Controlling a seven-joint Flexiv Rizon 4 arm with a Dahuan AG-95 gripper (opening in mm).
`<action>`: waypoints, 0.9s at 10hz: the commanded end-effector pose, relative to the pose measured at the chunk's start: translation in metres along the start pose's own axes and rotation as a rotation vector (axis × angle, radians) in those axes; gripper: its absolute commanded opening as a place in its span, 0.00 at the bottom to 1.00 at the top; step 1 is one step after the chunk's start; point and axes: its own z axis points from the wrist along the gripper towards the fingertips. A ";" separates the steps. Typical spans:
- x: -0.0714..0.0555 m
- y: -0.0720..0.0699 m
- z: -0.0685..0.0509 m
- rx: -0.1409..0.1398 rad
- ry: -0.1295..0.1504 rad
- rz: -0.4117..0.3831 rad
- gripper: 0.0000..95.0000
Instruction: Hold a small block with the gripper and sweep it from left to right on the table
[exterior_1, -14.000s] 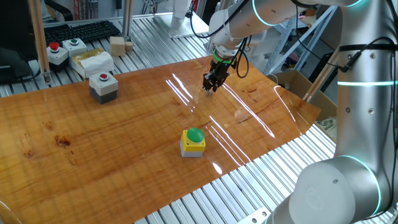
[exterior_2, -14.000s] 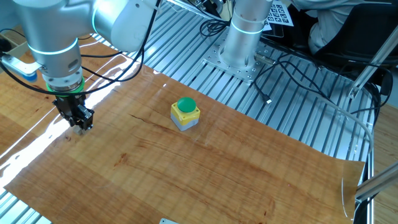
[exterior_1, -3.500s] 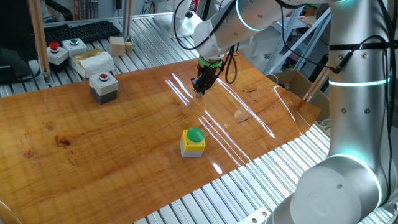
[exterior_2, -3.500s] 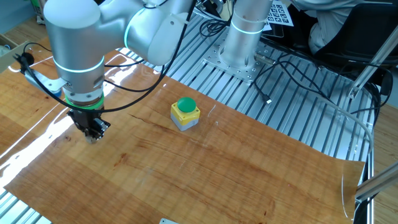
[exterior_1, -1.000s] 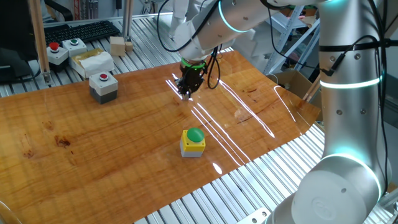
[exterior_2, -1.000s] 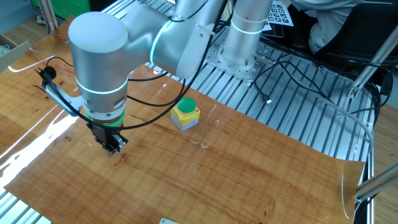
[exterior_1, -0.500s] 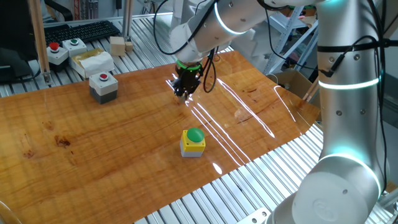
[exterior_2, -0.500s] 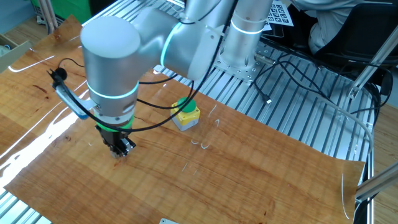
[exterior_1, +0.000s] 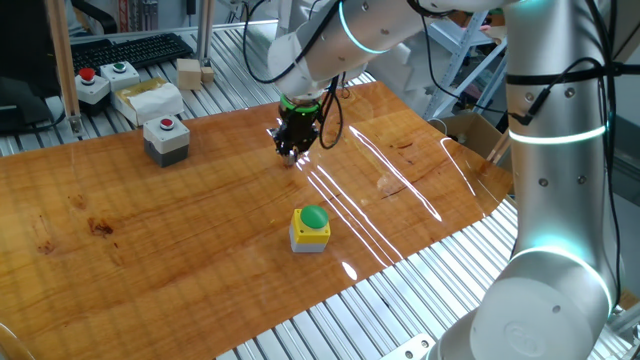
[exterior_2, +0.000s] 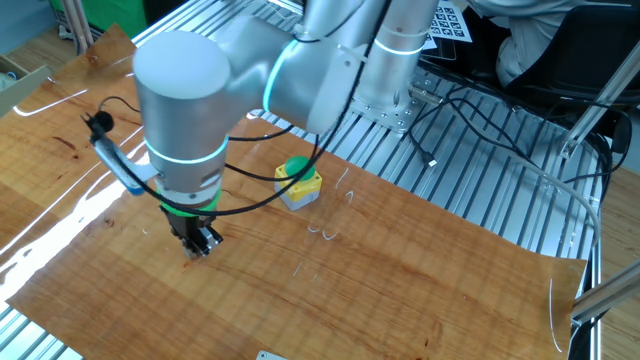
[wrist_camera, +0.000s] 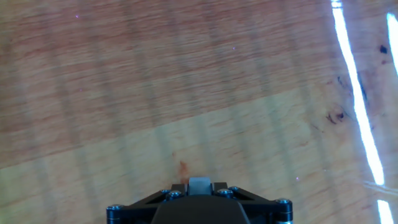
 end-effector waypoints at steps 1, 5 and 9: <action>0.000 0.003 0.004 -0.012 0.009 0.005 0.00; 0.001 0.006 0.009 -0.006 0.010 0.016 0.00; 0.001 0.008 0.005 -0.028 0.015 0.016 0.00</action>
